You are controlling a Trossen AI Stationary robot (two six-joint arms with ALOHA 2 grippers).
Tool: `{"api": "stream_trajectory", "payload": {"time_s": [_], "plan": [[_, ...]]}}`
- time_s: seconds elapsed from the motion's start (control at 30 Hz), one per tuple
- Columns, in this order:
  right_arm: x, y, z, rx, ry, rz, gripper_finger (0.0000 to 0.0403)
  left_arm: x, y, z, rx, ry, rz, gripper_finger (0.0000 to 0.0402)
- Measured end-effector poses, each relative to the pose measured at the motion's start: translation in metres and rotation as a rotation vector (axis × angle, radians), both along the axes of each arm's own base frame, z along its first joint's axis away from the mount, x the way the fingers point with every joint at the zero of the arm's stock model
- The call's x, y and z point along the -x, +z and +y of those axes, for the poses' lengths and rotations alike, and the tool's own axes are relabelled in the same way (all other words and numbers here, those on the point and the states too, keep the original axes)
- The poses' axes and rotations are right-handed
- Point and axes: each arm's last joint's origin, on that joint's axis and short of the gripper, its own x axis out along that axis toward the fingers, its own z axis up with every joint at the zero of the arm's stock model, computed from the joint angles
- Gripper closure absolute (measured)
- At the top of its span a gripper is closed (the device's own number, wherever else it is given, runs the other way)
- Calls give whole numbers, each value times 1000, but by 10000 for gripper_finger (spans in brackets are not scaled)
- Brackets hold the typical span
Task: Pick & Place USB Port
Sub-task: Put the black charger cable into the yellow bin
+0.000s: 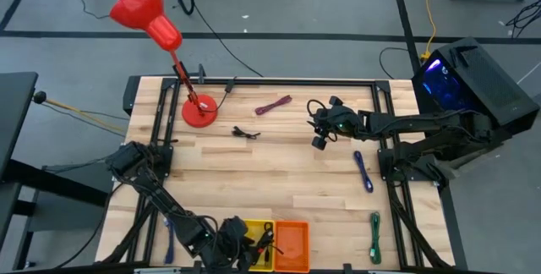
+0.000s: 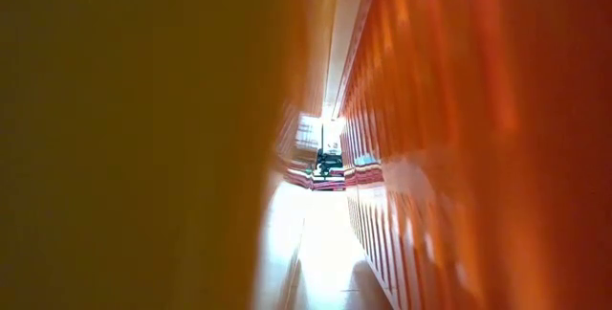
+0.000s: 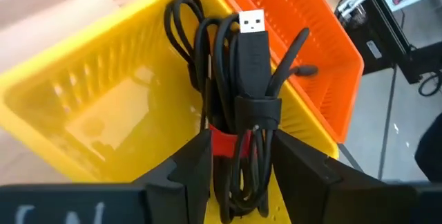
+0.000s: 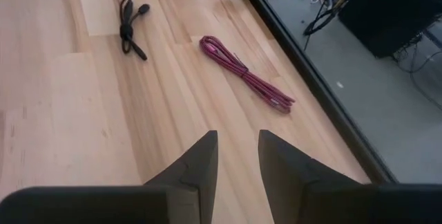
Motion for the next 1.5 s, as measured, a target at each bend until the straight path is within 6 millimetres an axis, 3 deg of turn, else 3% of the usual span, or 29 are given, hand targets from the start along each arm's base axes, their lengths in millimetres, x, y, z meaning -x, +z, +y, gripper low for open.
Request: {"api": "stream_trajectory", "payload": {"time_s": [0.47, 0.67, 0.8, 1.17, 1.5], "plan": [[1, -1, 1, -16, 8, 8, 295, 12, 17, -1, -68, 22, -62, 255], [1, -1, 1, -19, 6, 7, 295, 17, 19, 8, -126, 77, -28, 255], [1, -1, 1, -18, 6, 7, 295, 11, 23, 12, -181, 100, -80, 255], [0, -1, 0, -13, 6, 1, 295, -11, 45, 5, -113, -67, -254, 255], [1, -4, 0, -5, 9, -10, 295, -23, 18, 3, -28, -36, -205, 255]]}}
